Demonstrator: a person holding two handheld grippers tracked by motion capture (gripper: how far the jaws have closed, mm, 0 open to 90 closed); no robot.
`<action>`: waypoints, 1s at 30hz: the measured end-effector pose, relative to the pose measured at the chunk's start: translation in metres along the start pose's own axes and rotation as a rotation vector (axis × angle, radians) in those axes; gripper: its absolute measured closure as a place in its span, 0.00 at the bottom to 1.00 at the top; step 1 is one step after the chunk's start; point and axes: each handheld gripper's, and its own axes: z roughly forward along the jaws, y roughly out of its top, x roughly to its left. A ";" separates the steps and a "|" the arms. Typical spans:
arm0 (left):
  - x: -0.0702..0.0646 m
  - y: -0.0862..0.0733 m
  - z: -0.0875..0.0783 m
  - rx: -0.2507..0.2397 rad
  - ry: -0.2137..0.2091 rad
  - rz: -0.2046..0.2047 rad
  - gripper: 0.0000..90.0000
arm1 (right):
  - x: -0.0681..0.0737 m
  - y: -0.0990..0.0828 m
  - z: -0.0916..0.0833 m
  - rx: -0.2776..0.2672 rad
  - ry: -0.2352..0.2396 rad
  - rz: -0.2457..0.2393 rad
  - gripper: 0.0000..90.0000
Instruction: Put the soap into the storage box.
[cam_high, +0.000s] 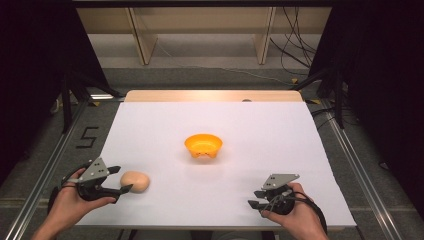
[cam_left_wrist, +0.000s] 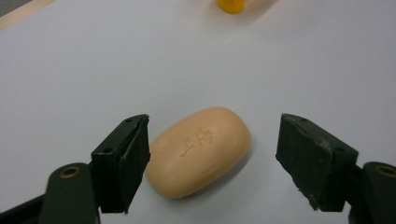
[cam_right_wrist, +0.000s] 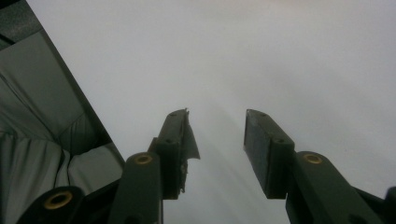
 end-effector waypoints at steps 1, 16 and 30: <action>0.002 0.004 0.000 0.023 -0.007 0.022 0.28 | 0.000 0.000 0.000 0.001 0.000 0.000 0.67; 0.039 0.042 0.021 0.349 -0.258 0.193 0.33 | 0.000 -0.003 0.000 0.042 -0.003 0.023 0.67; 0.046 0.049 0.049 0.479 -0.358 0.373 0.37 | -0.001 -0.003 0.002 0.046 -0.026 0.029 0.66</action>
